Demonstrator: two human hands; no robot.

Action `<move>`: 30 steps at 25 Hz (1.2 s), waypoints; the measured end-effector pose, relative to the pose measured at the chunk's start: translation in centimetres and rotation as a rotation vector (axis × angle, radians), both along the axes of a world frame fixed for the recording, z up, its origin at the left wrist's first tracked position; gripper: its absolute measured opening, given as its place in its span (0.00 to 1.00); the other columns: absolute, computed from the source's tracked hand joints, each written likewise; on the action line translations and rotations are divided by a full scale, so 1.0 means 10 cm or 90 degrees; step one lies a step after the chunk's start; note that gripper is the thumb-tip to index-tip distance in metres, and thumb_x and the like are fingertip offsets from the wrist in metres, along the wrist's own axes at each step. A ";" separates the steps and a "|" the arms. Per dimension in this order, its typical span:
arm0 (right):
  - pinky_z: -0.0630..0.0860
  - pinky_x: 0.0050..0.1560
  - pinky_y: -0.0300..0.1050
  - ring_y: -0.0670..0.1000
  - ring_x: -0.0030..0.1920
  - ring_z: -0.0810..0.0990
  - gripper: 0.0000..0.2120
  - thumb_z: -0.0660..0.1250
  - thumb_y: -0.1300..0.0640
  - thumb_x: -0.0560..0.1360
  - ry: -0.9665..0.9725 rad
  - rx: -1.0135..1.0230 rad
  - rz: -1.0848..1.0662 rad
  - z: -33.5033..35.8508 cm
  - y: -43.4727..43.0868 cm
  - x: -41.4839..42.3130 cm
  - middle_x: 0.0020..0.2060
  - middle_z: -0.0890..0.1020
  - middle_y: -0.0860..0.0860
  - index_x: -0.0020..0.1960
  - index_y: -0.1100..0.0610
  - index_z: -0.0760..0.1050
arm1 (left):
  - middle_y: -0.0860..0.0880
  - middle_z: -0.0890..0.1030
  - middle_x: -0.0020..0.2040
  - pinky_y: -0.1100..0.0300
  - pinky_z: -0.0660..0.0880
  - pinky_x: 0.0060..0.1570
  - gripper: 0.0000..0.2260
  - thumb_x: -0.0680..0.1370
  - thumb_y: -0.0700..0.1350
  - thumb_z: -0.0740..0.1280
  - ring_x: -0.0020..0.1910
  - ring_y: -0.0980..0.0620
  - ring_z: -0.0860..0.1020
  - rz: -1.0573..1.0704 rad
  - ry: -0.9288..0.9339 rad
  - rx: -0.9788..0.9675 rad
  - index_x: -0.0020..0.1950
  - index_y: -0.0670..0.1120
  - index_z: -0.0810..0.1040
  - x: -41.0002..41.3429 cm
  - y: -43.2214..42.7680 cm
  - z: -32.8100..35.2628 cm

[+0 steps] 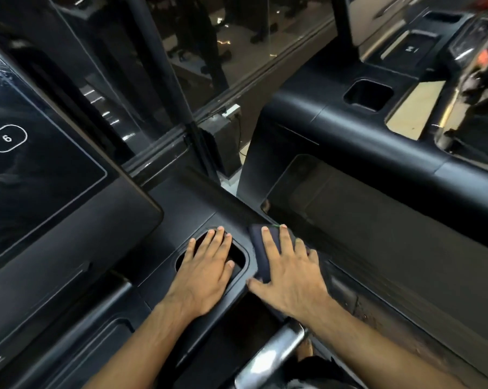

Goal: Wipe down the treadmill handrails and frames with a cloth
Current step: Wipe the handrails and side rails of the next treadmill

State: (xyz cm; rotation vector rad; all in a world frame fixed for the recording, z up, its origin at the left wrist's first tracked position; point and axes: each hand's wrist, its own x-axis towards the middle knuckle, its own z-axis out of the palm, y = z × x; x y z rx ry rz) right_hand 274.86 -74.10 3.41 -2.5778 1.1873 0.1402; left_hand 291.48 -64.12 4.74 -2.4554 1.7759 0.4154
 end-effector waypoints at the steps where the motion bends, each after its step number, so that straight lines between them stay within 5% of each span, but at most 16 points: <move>1: 0.63 0.68 0.64 0.65 0.73 0.63 0.47 0.56 0.31 0.72 0.021 -0.009 -0.001 0.01 0.09 -0.04 0.80 0.51 0.59 0.81 0.50 0.41 | 0.53 0.41 0.80 0.51 0.37 0.76 0.26 0.84 0.54 0.46 0.78 0.56 0.38 -0.008 0.010 -0.007 0.80 0.50 0.44 0.02 0.02 0.00; 6: 0.74 0.61 0.55 0.64 0.64 0.74 0.41 0.63 0.50 0.78 0.077 -0.004 -0.146 0.23 0.32 -0.13 0.76 0.60 0.64 0.81 0.57 0.42 | 0.52 0.42 0.80 0.55 0.37 0.76 0.25 0.84 0.54 0.47 0.78 0.55 0.39 -0.070 0.034 -0.034 0.80 0.50 0.45 0.15 0.18 0.01; 9: 0.74 0.56 0.50 0.61 0.59 0.77 0.30 0.64 0.56 0.76 -0.254 0.255 -0.441 0.43 0.65 -0.08 0.64 0.73 0.54 0.75 0.51 0.57 | 0.53 0.43 0.80 0.57 0.37 0.76 0.25 0.84 0.53 0.47 0.78 0.57 0.39 -0.095 0.062 -0.061 0.80 0.50 0.47 0.27 0.32 0.01; 12: 0.78 0.57 0.50 0.55 0.53 0.76 0.20 0.65 0.56 0.73 -0.589 0.482 -0.804 0.50 1.16 0.25 0.52 0.75 0.52 0.63 0.50 0.65 | 0.54 0.44 0.80 0.55 0.38 0.77 0.24 0.84 0.53 0.48 0.78 0.58 0.39 -0.127 0.087 -0.065 0.80 0.51 0.48 0.35 0.39 0.00; 15: 0.78 0.52 0.46 0.56 0.50 0.78 0.26 0.66 0.48 0.64 -0.794 0.579 -0.832 0.04 1.08 0.47 0.49 0.76 0.54 0.60 0.54 0.66 | 0.53 0.45 0.81 0.52 0.40 0.77 0.25 0.84 0.53 0.48 0.78 0.56 0.40 -0.156 0.059 -0.068 0.80 0.51 0.48 0.39 0.39 -0.04; 18: 0.76 0.57 0.58 0.57 0.50 0.77 0.30 0.62 0.46 0.58 -0.680 0.591 -0.769 -0.34 1.21 0.65 0.46 0.76 0.53 0.60 0.46 0.64 | 0.51 0.44 0.81 0.53 0.38 0.76 0.26 0.83 0.56 0.46 0.78 0.55 0.40 -0.148 0.030 -0.073 0.80 0.49 0.46 0.44 0.54 -0.07; 22: 0.76 0.64 0.54 0.58 0.62 0.77 0.40 0.62 0.57 0.66 -0.527 0.686 -0.694 0.24 1.76 0.76 0.65 0.75 0.57 0.76 0.51 0.53 | 0.50 0.44 0.80 0.58 0.34 0.73 0.36 0.74 0.61 0.33 0.78 0.57 0.39 -0.154 0.040 -0.094 0.80 0.48 0.46 0.52 0.71 -0.10; 27: 0.78 0.61 0.55 0.58 0.59 0.78 0.33 0.59 0.59 0.67 -0.544 0.652 -0.758 0.14 1.80 0.89 0.63 0.75 0.57 0.72 0.55 0.57 | 0.50 0.43 0.80 0.58 0.34 0.73 0.37 0.73 0.61 0.32 0.77 0.58 0.38 -0.165 0.038 -0.097 0.80 0.47 0.44 0.51 0.74 -0.11; 30: 0.77 0.50 0.51 0.56 0.48 0.76 0.21 0.56 0.56 0.69 -0.603 0.624 -0.827 0.04 1.50 0.91 0.47 0.75 0.55 0.61 0.53 0.66 | 0.51 0.43 0.80 0.57 0.34 0.73 0.38 0.72 0.61 0.31 0.76 0.59 0.38 -0.175 0.030 -0.097 0.80 0.47 0.44 0.50 0.75 -0.12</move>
